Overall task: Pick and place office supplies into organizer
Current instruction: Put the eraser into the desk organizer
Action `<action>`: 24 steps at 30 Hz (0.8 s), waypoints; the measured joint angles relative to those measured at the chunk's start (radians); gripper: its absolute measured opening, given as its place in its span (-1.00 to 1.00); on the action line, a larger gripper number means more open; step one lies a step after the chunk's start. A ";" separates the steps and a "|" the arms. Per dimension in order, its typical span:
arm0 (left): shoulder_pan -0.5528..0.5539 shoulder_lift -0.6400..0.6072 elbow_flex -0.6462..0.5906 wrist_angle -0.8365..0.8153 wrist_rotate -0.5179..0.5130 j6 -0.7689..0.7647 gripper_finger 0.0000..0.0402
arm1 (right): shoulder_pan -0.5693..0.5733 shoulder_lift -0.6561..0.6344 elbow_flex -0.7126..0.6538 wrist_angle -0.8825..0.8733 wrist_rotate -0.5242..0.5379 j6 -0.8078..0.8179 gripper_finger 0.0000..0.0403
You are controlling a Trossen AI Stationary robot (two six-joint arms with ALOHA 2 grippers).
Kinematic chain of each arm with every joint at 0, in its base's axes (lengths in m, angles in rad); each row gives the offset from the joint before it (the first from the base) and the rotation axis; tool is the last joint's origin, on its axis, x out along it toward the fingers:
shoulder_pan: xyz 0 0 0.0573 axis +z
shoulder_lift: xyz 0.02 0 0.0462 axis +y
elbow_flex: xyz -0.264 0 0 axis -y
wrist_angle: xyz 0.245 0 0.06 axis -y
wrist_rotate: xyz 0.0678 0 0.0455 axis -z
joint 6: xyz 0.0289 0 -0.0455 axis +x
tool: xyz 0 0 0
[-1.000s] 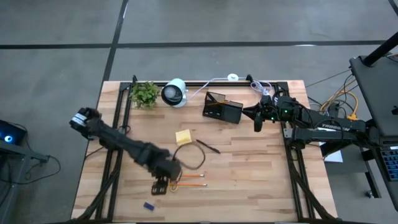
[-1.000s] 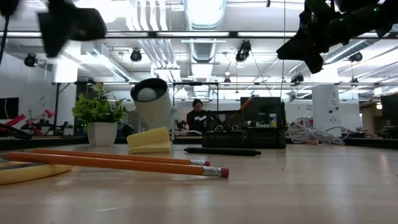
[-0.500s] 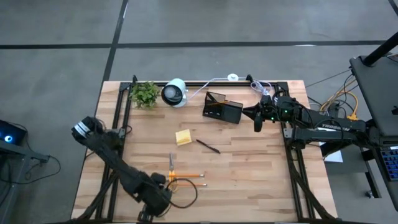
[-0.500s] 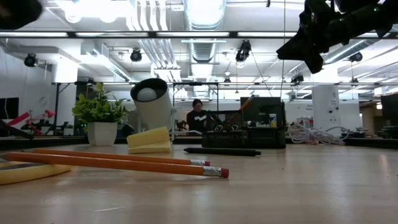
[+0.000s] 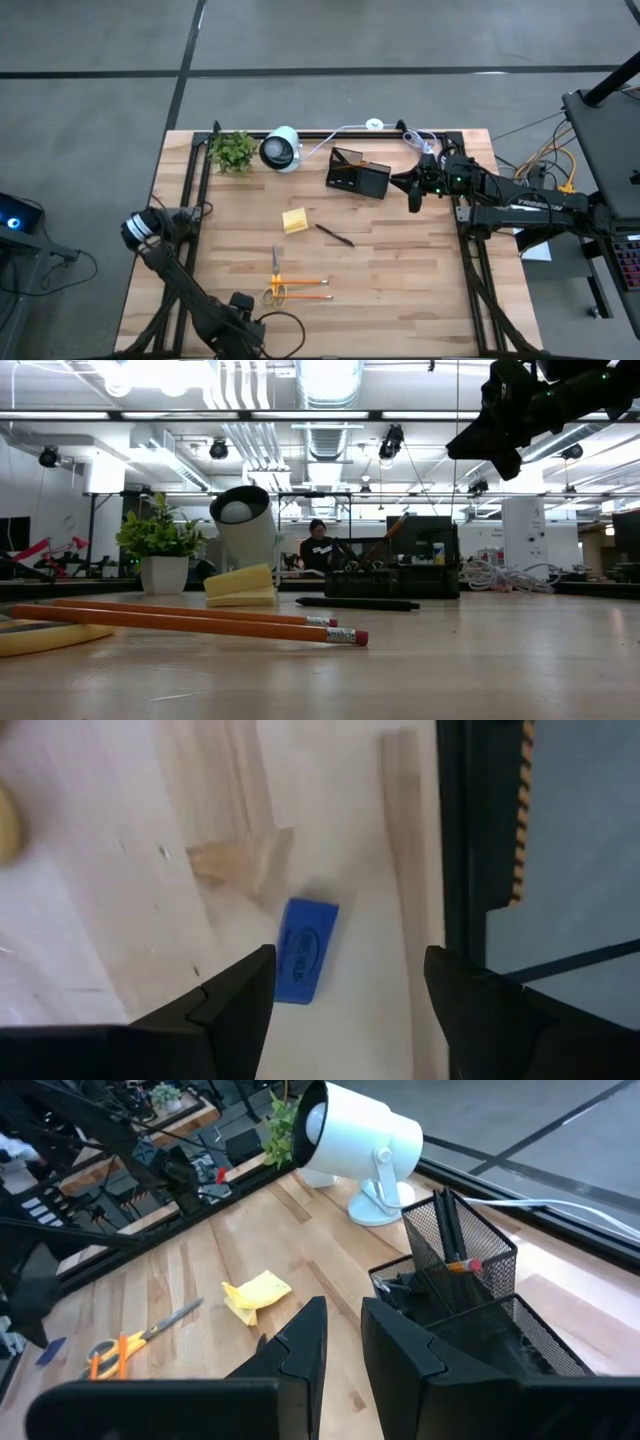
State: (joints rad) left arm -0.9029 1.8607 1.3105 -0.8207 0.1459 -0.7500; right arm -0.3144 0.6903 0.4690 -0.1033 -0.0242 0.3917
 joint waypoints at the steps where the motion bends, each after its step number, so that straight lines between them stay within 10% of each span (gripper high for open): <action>1: -0.003 0.005 -0.003 0.000 0.000 -0.002 0.19 | 0.000 0.000 0.000 0.000 0.000 0.001 -0.72; 24: -0.014 0.019 -0.081 0.039 -0.051 0.081 0.19 | 0.000 0.000 0.000 0.002 -0.001 0.009 -0.72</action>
State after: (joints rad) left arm -0.9173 1.8797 1.2297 -0.7820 0.0948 -0.6688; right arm -0.3141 0.6903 0.4690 -0.1012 -0.0254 0.4004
